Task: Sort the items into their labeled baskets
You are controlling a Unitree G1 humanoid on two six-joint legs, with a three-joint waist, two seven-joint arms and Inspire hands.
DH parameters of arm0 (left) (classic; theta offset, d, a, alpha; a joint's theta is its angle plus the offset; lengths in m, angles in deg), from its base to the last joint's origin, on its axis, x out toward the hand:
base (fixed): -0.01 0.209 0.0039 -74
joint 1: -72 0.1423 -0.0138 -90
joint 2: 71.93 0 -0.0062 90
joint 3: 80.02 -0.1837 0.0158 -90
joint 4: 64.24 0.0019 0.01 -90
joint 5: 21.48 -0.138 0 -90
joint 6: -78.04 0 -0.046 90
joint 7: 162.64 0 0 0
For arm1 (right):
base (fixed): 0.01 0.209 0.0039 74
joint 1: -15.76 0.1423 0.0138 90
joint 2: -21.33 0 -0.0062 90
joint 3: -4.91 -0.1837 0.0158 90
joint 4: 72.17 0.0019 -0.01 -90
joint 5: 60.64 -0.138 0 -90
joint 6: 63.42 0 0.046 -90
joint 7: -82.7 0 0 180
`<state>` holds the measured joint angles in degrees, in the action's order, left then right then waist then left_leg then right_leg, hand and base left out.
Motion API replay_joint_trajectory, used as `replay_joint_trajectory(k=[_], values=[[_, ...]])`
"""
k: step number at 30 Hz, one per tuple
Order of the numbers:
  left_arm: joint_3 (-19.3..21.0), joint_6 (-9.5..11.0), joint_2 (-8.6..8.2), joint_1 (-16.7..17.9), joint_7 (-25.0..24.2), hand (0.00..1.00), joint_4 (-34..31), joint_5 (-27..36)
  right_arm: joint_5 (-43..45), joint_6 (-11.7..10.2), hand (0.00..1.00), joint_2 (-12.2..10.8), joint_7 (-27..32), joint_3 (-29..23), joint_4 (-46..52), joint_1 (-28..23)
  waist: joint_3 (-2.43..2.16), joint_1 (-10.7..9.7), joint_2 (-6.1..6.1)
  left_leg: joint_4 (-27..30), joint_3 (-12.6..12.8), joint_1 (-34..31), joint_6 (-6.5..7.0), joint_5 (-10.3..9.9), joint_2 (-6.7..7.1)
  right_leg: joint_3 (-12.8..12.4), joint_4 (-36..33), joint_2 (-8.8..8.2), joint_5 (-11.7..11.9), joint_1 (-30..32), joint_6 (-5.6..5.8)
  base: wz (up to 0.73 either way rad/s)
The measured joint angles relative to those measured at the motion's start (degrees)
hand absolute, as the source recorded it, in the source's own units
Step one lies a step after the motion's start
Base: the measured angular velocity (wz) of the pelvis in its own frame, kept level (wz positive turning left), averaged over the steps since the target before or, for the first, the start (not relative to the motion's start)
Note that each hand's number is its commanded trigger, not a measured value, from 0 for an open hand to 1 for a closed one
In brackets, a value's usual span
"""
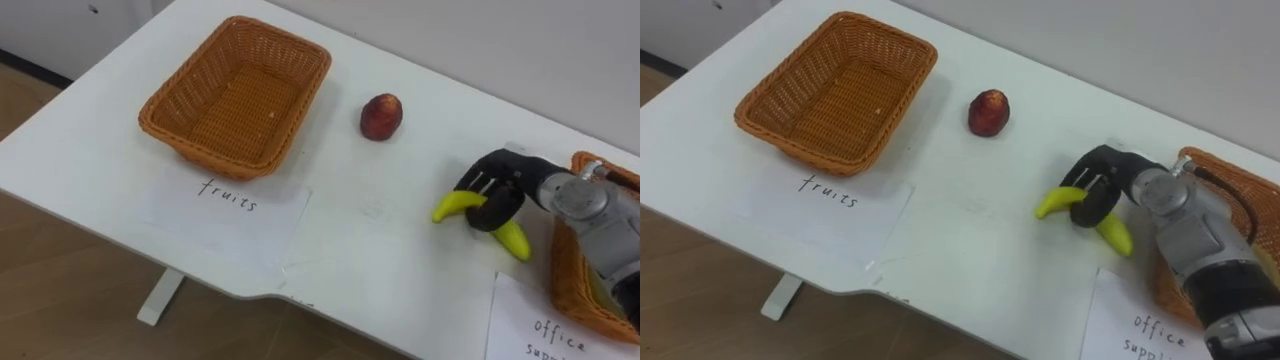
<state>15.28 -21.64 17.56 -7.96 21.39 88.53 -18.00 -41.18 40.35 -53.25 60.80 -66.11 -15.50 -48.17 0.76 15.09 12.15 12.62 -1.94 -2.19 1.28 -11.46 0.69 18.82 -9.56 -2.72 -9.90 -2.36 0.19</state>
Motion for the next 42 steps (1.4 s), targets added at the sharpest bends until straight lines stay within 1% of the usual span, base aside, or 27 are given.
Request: replay_joint_trajectory(k=[5,10,15,18,20,21,23,24,28,29,33,40,42], values=[[0.02,0.14,0.57,-0.86,0.00,0.00,0.41,0.44,-0.81,0.05,1.00,-0.01,-1.10,0.15,-0.09,-0.03,0.14,0.54,0.38,0.02,-0.04,0.09,0.00,0.00,-0.01,-0.03,0.00,0.00,0.00,-0.09,0.00,-0.01],[0.02,0.12,1.05,-0.98,0.04,0.00,0.85,0.96,-0.88,0.08,1.00,-0.01,-2.73,0.46,-0.09,-0.05,0.23,1.09,0.42,-0.34,-0.02,0.62,0.00,-0.01,0.00,-0.03,-0.02,0.00,0.00,-0.54,0.00,0.00],[0.02,0.04,1.05,-0.75,0.14,0.00,0.84,0.62,-1.12,0.17,1.00,-0.01,-3.29,0.80,0.21,-0.05,0.17,1.48,0.77,-0.92,0.19,0.70,-0.01,0.00,-0.04,-0.69,-0.02,0.15,0.00,-0.52,0.00,-0.03],[0.00,0.07,1.04,-0.81,0.23,0.00,0.84,0.61,-0.87,0.17,1.00,-0.01,-3.41,1.13,0.85,-0.05,0.05,1.47,0.93,-0.81,0.23,0.79,-0.01,0.00,-0.05,-1.23,-0.01,0.19,0.00,-0.49,0.00,0.00],[0.16,0.10,0.91,-0.82,0.37,0.00,0.85,0.61,-0.49,0.17,1.00,-0.13,-4.32,1.14,2.77,-0.06,0.11,1.44,0.84,-0.80,0.32,0.89,-0.01,0.00,-0.04,-1.62,0.03,0.22,0.00,-0.50,0.00,0.00],[0.16,0.12,0.90,-0.83,0.41,0.00,0.87,0.59,-0.42,0.09,1.00,-0.14,-4.54,1.14,4.11,-0.06,0.24,1.43,0.66,-0.81,0.31,0.95,-0.01,0.01,-0.04,-1.67,0.04,0.21,0.00,-0.53,0.00,0.00],[0.17,0.21,0.92,-0.80,0.42,0.00,0.93,0.61,0.02,0.07,1.00,-0.13,-4.54,1.13,6.51,-0.06,0.33,1.18,0.51,-0.82,0.15,1.04,-0.01,0.01,-0.04,-1.67,0.12,0.21,0.00,-0.53,0.00,0.04],[0.16,0.21,0.91,-0.73,0.42,0.00,0.93,0.61,0.35,0.00,1.00,-0.13,-4.54,1.13,8.11,-0.05,0.53,1.13,0.21,-0.85,0.12,1.03,-0.01,0.01,-0.04,-1.67,0.17,0.21,0.00,-0.53,0.00,0.03],[0.13,0.29,0.88,-0.76,0.42,0.00,0.90,0.66,0.48,-0.07,1.00,-0.12,-4.54,1.13,10.99,-0.02,0.48,1.12,0.05,-0.89,0.04,0.75,-0.01,0.01,0.01,-1.72,0.92,0.25,0.00,-0.61,0.00,0.00],[0.11,0.29,0.82,-0.73,0.42,0.00,0.93,0.71,0.48,-0.04,1.00,-0.12,-4.54,1.14,11.81,-0.03,0.59,1.13,-0.16,-0.91,0.00,0.74,-0.01,0.00,-0.01,-1.70,0.92,0.27,0.00,-0.59,0.00,0.00],[0.11,0.25,0.76,-0.49,0.42,0.00,0.64,0.72,0.37,0.05,1.00,-0.05,-4.54,1.14,14.92,-0.02,0.46,1.02,-0.52,-1.02,-0.01,0.75,-0.02,0.00,-0.05,-1.67,0.95,0.31,0.00,-0.53,0.00,0.00],[0.22,0.28,0.35,-0.48,0.66,0.00,-1.01,0.77,0.56,0.12,1.00,-0.03,-4.53,1.12,21.76,0.15,0.04,1.00,-0.33,-0.88,0.07,0.82,-0.01,0.01,0.03,-1.78,0.90,0.16,0.00,-0.62,0.00,0.00],[0.22,0.28,0.30,-0.44,0.79,0.00,-0.92,0.77,0.35,0.12,1.00,-0.03,-4.53,1.12,22.56,1.37,0.05,1.00,-0.35,-0.86,0.11,0.83,-0.01,0.01,0.02,-1.86,0.91,0.14,0.00,-0.62,0.00,0.00]])
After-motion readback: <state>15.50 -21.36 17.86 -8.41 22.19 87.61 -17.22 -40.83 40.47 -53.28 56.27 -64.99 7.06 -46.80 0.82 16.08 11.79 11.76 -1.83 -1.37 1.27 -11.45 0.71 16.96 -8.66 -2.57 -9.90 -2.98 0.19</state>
